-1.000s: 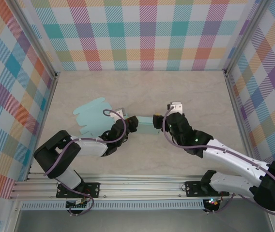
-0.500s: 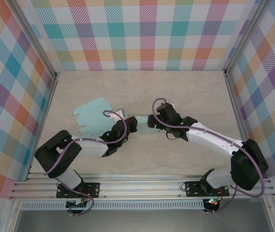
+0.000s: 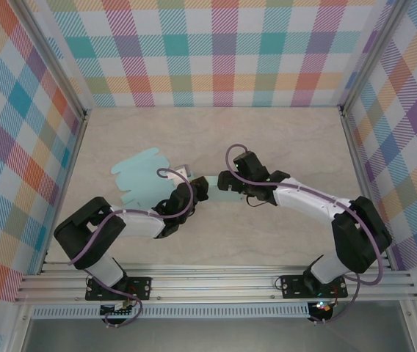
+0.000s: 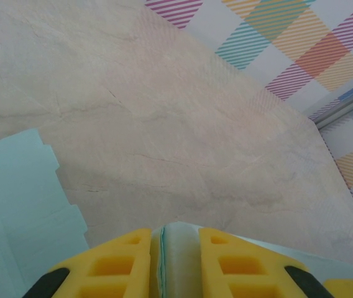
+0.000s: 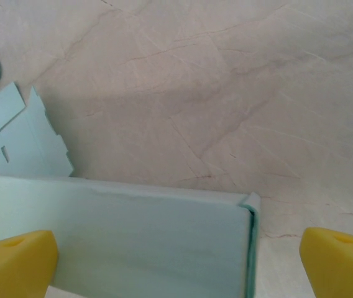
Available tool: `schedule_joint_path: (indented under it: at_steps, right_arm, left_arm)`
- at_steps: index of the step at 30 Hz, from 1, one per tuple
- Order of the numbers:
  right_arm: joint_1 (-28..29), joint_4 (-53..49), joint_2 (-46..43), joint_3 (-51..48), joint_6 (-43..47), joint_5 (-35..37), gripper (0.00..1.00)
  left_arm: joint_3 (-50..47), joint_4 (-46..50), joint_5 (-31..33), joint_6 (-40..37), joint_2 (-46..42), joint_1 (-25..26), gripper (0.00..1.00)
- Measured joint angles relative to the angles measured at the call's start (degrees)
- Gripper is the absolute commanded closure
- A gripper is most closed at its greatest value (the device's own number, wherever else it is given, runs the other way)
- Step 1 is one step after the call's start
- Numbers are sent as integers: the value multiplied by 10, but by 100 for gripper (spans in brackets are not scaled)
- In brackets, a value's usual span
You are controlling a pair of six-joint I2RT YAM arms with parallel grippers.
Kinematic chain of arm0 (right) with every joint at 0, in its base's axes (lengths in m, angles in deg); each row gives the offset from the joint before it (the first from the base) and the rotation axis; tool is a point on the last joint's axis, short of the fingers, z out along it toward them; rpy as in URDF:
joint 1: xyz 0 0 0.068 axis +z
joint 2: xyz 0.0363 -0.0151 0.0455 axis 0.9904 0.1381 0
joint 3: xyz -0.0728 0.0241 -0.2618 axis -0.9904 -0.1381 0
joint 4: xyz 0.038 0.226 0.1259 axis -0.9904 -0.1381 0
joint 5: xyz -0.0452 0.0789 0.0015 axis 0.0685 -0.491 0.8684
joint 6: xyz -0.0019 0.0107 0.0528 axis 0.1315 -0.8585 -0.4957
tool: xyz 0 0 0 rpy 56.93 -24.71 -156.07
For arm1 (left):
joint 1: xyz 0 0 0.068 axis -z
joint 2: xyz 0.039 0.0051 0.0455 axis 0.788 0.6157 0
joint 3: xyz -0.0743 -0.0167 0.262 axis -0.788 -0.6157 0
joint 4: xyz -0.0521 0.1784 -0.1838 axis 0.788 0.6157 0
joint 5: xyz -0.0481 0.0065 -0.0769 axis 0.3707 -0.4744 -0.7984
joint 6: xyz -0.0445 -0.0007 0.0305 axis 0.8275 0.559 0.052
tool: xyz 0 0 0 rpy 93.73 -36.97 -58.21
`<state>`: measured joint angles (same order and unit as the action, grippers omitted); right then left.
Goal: Fold the paper box
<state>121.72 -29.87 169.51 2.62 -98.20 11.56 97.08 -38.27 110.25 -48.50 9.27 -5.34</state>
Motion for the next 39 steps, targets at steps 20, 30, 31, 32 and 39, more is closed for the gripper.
schedule_joint_path:
  at_steps: [20, 30, 31, 32, 39]
  right_arm:
    - [-33, 150, -50, -111, -30, -30, 66]
    - [-64, 274, -124, -222, -29, -76, 86]
    - [-66, 281, -124, -225, -29, -80, 86]
    - [-68, 287, -124, -228, -30, -84, 87]
    - [-73, 310, -121, -238, -30, -92, 86]
  left_arm:
    - [2, -10, 14, 13, 10, 2, 100]
    - [2, -15, 12, 13, 13, 2, 100]
    - [2, -15, 12, 13, 13, 2, 100]
    - [2, -16, 12, 13, 13, 2, 100]
    - [2, -14, 9, 12, 11, 2, 100]
